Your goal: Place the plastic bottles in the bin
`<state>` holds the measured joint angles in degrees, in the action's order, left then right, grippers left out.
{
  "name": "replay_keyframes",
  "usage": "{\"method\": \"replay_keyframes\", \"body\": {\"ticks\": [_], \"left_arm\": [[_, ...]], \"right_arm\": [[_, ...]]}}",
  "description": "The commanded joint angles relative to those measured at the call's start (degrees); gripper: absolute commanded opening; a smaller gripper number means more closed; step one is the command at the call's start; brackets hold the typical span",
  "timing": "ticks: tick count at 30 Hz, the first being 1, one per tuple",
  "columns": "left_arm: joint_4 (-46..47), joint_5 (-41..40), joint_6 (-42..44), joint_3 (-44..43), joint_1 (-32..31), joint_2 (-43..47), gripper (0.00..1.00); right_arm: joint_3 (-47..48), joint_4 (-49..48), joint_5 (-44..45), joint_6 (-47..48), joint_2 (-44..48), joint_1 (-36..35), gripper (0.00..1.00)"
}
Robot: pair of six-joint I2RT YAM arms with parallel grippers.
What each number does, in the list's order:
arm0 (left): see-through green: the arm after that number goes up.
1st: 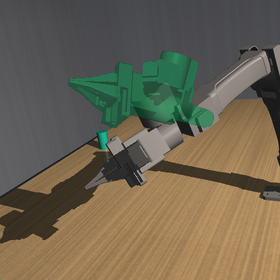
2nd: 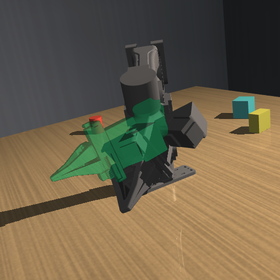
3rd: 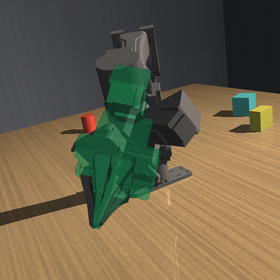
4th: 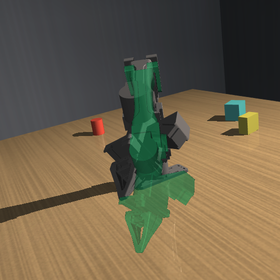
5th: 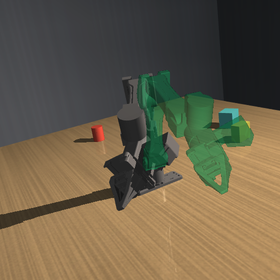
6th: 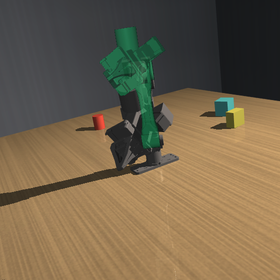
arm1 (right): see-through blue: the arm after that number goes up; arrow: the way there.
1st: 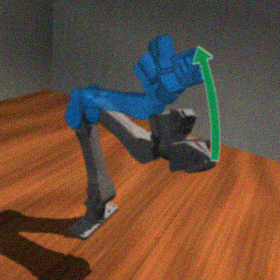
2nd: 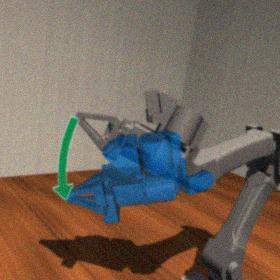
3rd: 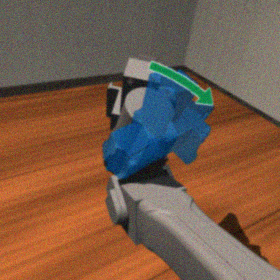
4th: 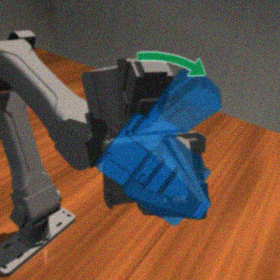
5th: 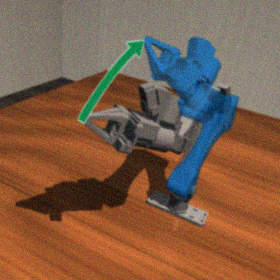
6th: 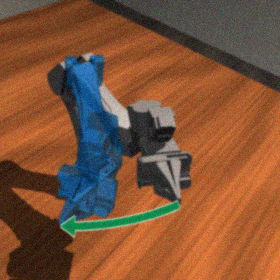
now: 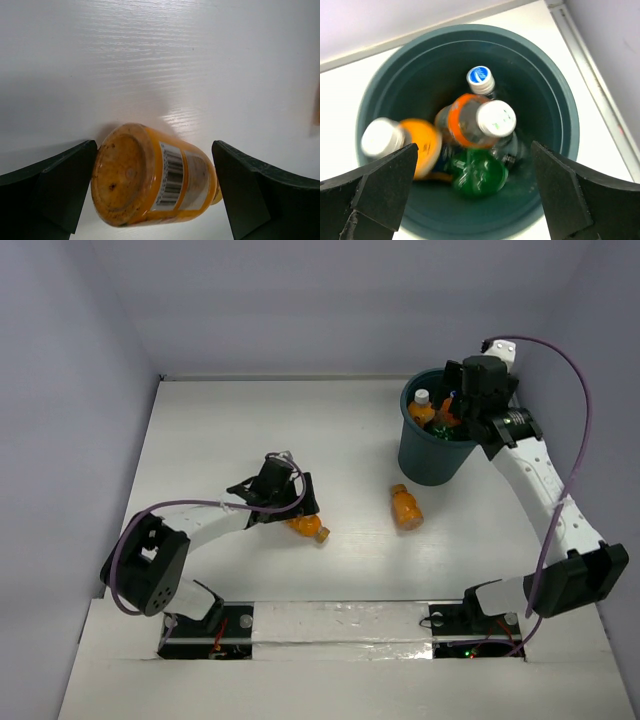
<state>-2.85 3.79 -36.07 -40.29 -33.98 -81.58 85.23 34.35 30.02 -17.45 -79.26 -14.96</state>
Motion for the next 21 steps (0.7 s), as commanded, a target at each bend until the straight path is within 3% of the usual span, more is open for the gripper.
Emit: {"method": "replay_keyframes", "body": {"ticks": [1,5,10,15,16,17,18,19,20,21], "left_arm": [[-0.84,-1.76,-0.14,-2.42,0.40,-0.51,0.99],[-1.45,-1.60,-1.01,-2.16,0.40,-0.51,0.94],[-3.38,-3.69,-1.90,-0.93,0.40,3.78,0.97],[-11.36,-10.54,-1.10,-5.40,0.40,6.87,0.99],[-12.43,-11.34,-1.45,-6.02,0.40,8.18,0.99],[-13.75,-12.31,-2.59,-7.07,0.92,8.89,0.99],[-16.11,-13.19,-3.47,-7.51,0.93,9.68,0.99],[-17.26,-14.50,-4.35,-7.78,1.63,11.60,0.99],[-18.32,-14.60,-6.36,-7.87,1.63,12.66,0.99],[-20.50,-14.60,-7.51,-7.61,2.15,13.81,0.99]], "right_arm": [[5.11,1.94,-4.43,-1.27,6.47,0.02,1.00],[4.52,3.88,-10.49,-2.23,13.24,0.02,0.96],[-10.04,3.18,-28.92,-4.70,23.79,-1.46,0.91],[-17.81,4.76,-37.13,-4.17,29.68,-6.91,0.85],[-18.95,4.85,-37.40,-4.26,30.30,-8.84,0.80],[-21.40,4.68,-37.40,-4.52,30.83,-9.64,0.64],[-22.55,4.68,-37.49,-4.69,31.18,-10.34,0.56],[-23.70,4.50,-37.67,-4.87,31.97,-10.96,0.43],[-24.84,4.06,-37.93,-5.05,32.33,-12.01,0.23],[-26.94,3.80,-38.02,-5.57,32.59,-12.02,0.19]]}}
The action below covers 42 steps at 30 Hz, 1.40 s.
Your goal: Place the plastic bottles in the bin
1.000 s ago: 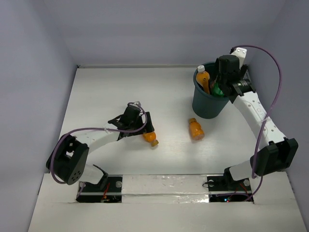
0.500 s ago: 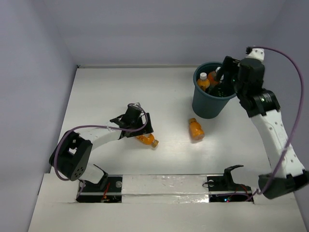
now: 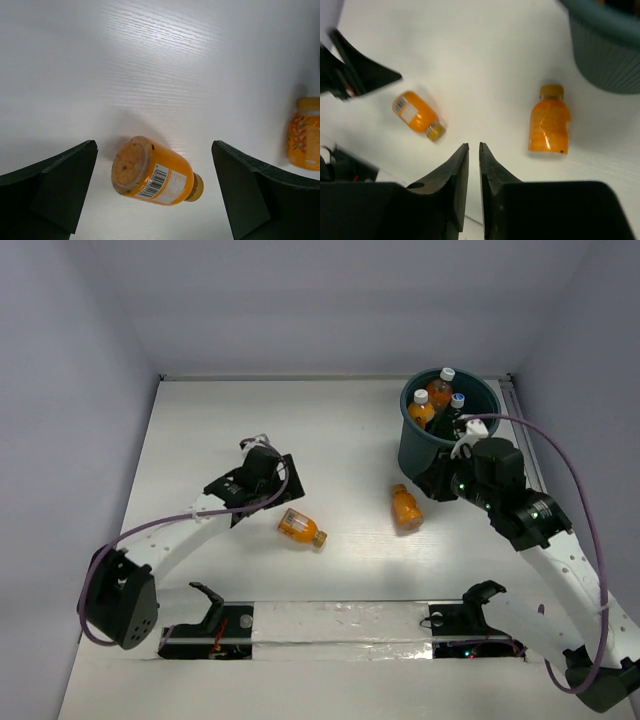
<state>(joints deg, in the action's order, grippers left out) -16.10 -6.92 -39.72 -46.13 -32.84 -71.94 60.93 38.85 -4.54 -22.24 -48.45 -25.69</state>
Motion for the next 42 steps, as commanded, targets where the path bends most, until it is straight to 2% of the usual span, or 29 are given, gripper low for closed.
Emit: {"method": "replay_keyframes", "body": {"ticks": [1,4,6,7,10,11,14,19,20,24,26,33,42], "left_arm": [[-8.15,-3.37,-5.00,-1.42,1.02,6.70,0.99],[-12.46,0.83,-11.06,1.47,1.02,13.02,0.99],[-14.13,3.74,-15.45,5.95,1.02,17.69,0.99],[-14.48,6.54,-20.60,9.62,1.02,23.02,0.99],[-16.59,11.56,-30.89,14.65,1.02,32.52,0.99],[-16.95,12.10,-33.11,17.10,0.41,34.31,0.99],[-17.83,11.67,-38.39,18.79,-0.12,36.96,0.99],[-15.99,8.51,-41.57,15.90,-4.68,29.26,0.99],[-15.29,7.98,-42.62,14.94,-7.82,27.75,0.99],[-11.51,4.90,-47.72,13.44,-13.65,19.31,0.99],[-11.41,3.15,-48.25,12.30,-14.44,14.66,0.99],[-10.80,0.94,-48.52,11.41,-14.45,10.95,0.99],[-9.83,-1.95,-47.03,12.47,-14.45,7.43,0.99]], "right_arm": [[-3.61,-1.05,-3.90,-1.14,2.30,-2.16,0.18],[-6.60,-2.46,-4.78,-2.02,2.83,-3.49,0.19],[-7.48,-3.25,-5.83,-1.93,2.92,-4.62,0.27],[-8.18,-3.43,-6.10,-1.76,2.66,-4.63,0.41],[-8.80,-3.34,-6.98,-0.18,1.87,-5.16,0.70],[-8.89,-3.34,-7.41,0.18,1.52,-5.16,0.83],[-9.51,-3.43,-8.90,1.76,0.90,-5.77,0.93],[-11.18,-5.19,-11.28,2.46,1.25,-6.30,0.95],[-11.27,-5.45,-11.89,2.46,1.34,-6.30,0.95],[-11.36,-5.19,-13.13,3.25,1.86,-6.30,0.95],[-11.44,-4.84,-13.66,3.60,2.39,-6.30,0.96],[-13.20,-3.96,-14.62,3.70,4.41,-6.30,0.96],[-13.20,-2.64,-13.84,3.17,2.48,-6.30,0.96]]}}
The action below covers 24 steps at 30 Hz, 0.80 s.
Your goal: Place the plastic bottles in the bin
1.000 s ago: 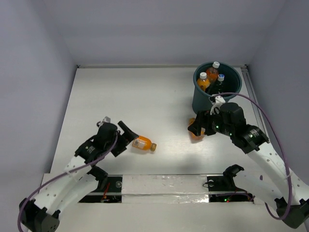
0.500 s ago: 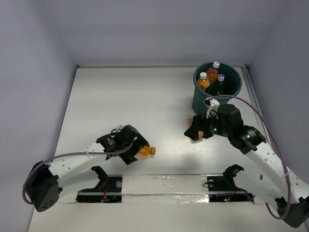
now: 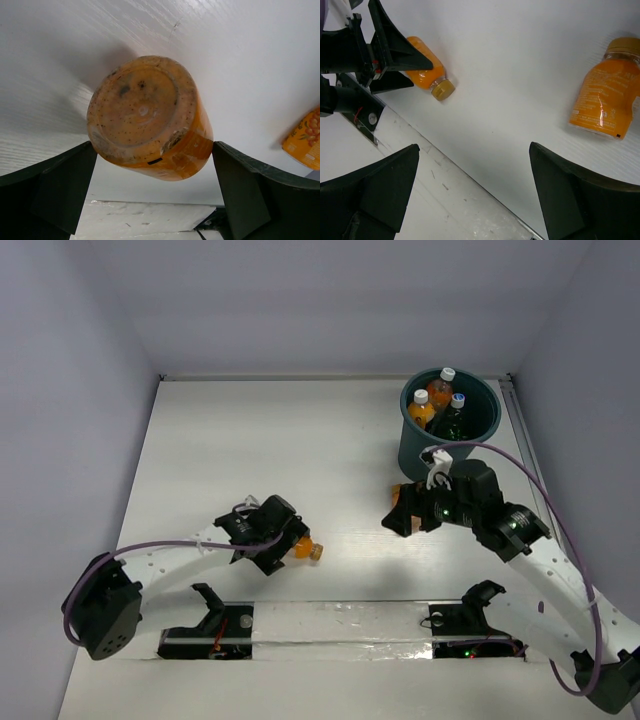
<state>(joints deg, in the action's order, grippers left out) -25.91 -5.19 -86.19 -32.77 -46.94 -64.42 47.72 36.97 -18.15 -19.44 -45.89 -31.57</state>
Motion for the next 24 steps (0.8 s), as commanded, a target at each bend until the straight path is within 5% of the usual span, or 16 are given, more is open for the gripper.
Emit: {"method": "replay_keyframes", "body": {"ticks": [1,9,15,21,24], "left_arm": [[-0.19,-4.73,-0.56,-0.97,-0.35,-0.52,0.99],[2.79,-11.41,4.18,-3.78,-0.35,-6.58,0.96],[3.58,-15.46,9.37,-8.00,-0.35,-11.42,0.81],[5.61,-16.43,14.55,-8.80,-0.35,-11.43,0.56],[7.01,-16.17,17.19,-8.88,-0.35,-10.73,0.47]], "right_arm": [[0.00,-0.76,-0.22,0.37,-0.25,-0.42,0.96],[-2.98,-4.18,1.44,-3.58,-0.26,-0.42,0.95],[-6.68,-6.47,12.95,-12.54,1.15,-0.42,0.77],[-6.94,-4.98,27.17,-16.76,-2.09,-0.42,1.00],[-7.73,-5.59,31.23,-18.44,-4.55,-0.42,1.00]]}}
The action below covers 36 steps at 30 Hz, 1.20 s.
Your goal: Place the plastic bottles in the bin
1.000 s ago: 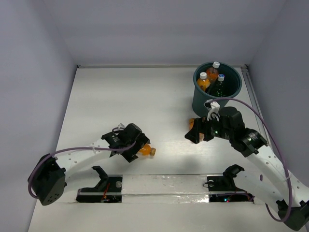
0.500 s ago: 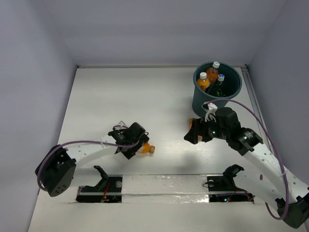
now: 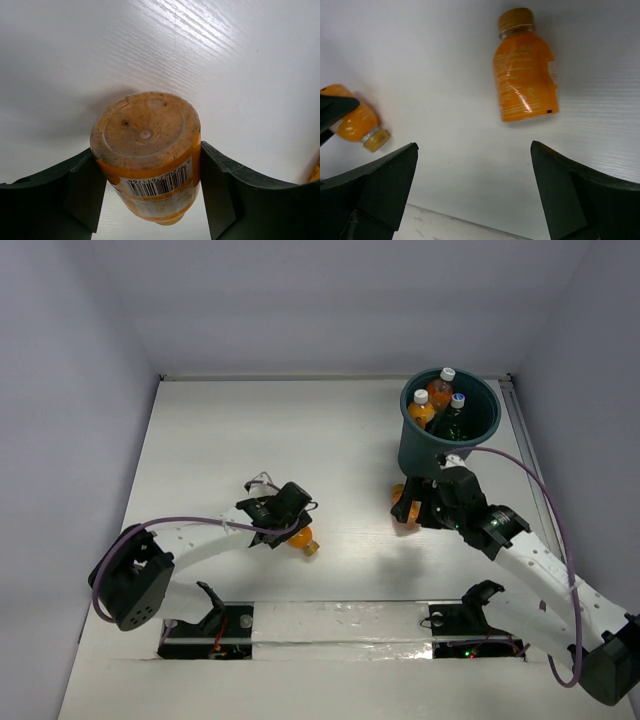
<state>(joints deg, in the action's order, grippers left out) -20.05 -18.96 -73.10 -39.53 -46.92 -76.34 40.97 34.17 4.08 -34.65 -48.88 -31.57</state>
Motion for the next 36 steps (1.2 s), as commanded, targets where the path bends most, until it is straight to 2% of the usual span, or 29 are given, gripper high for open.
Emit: {"method": "replay_keyframes", "body": {"ticks": [1,8,13,23,26,28,30,32,36], "left_arm": [[1.42,-2.40,5.85,-2.22,-0.37,1.80,0.47],[3.18,-1.17,15.33,-5.55,-0.37,5.75,0.46],[4.32,-0.90,22.81,-11.88,-0.37,8.84,0.47],[8.01,3.05,32.58,-20.93,1.82,9.80,0.47],[8.45,3.67,34.68,-24.88,2.88,8.75,0.47],[8.63,3.75,35.30,-28.14,2.88,8.05,0.47],[9.41,3.84,36.18,-30.94,3.41,7.52,0.47],[9.59,3.93,36.54,-32.80,3.41,6.56,0.47],[10.21,4.72,37.15,-38.67,3.41,3.66,0.47]], "right_arm": [[-1.42,-2.97,9.63,-3.66,-2.61,-0.42,1.00],[1.29,-4.03,11.57,-2.09,-14.03,0.63,1.00],[4.46,-3.50,12.36,-0.51,-22.03,1.34,1.00],[11.06,-2.79,6.65,2.92,-35.75,1.34,0.96],[11.15,-3.76,3.93,2.58,-37.86,1.34,0.89],[10.71,-4.20,3.57,1.61,-37.08,1.34,0.70],[9.66,-4.38,4.18,0.91,-35.06,1.34,0.55],[8.95,-4.03,4.27,0.29,-30.94,1.34,0.49],[8.51,-0.70,2.96,-0.33,-21.71,0.82,0.47]]}}
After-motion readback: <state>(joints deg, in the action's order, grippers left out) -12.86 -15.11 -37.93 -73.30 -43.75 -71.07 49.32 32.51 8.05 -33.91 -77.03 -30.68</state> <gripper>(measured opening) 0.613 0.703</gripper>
